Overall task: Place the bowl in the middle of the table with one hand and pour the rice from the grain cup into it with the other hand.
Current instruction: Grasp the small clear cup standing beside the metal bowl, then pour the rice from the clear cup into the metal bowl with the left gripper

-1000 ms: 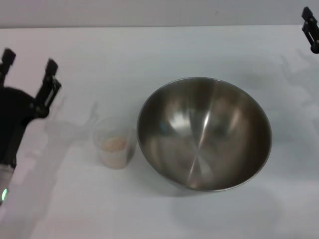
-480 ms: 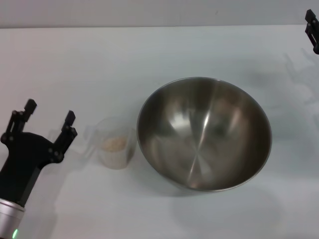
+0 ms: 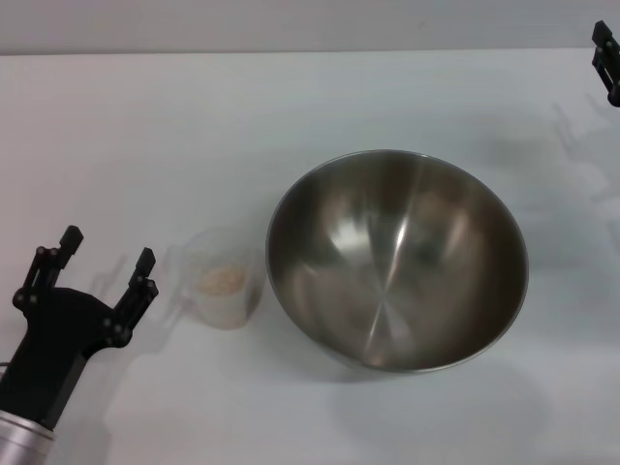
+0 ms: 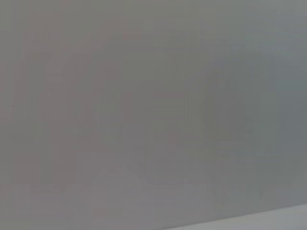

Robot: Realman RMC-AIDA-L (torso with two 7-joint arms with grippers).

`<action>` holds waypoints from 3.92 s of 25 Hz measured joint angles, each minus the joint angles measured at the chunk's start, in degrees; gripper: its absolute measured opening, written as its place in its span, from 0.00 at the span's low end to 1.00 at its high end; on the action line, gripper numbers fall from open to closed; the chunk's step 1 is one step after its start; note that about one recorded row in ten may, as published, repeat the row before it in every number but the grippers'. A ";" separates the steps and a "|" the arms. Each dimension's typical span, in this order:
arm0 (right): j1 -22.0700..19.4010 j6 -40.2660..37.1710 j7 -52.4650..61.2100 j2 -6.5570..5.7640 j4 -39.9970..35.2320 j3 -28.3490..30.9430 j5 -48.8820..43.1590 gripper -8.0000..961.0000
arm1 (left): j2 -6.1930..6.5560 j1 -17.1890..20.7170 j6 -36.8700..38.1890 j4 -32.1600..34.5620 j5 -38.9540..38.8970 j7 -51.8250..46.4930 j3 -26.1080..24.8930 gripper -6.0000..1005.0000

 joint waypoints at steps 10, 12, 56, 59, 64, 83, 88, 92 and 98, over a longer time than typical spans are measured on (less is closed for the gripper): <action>0.34 -0.33 -0.04 0.00 -0.18 -0.10 0.00 0.50 | 0.00 -0.40 -5.23 -0.97 0.10 0.00 1.39 0.81; 0.27 -0.33 -0.04 0.00 -0.25 -0.09 0.00 0.50 | 0.00 -0.68 -5.99 -1.02 0.09 0.00 1.40 0.81; 0.56 -0.32 -0.70 0.00 -0.16 -0.18 -0.08 0.50 | 0.03 -6.28 -14.31 -1.03 -0.39 -0.80 -2.74 0.63; 0.63 -0.33 -0.71 0.00 -0.17 -0.25 -0.07 0.50 | 0.02 -6.45 -14.34 -1.04 -0.39 -0.80 -2.74 0.56; 0.77 -0.33 -0.74 0.00 -0.12 -0.18 -0.07 0.50 | 0.00 -6.89 -14.35 -1.15 -0.39 -0.80 -2.65 0.44; 0.74 -0.21 -0.74 0.00 -0.27 -0.44 -0.07 0.50 | -0.09 -12.23 -6.77 -2.99 -0.25 7.85 -6.91 0.03; 0.95 0.18 -0.74 0.01 -0.48 -0.10 -0.07 0.50 | -0.09 -16.27 -4.19 -4.90 0.26 29.88 -5.52 0.03; 0.96 0.35 -0.74 0.16 -1.17 -0.30 0.00 0.50 | -0.08 -19.64 -2.00 -3.90 4.27 49.08 -3.56 0.03; 0.95 0.42 -0.74 0.24 -1.35 -0.48 0.08 0.50 | -0.09 -20.34 -3.01 -3.88 10.07 63.62 -3.52 0.03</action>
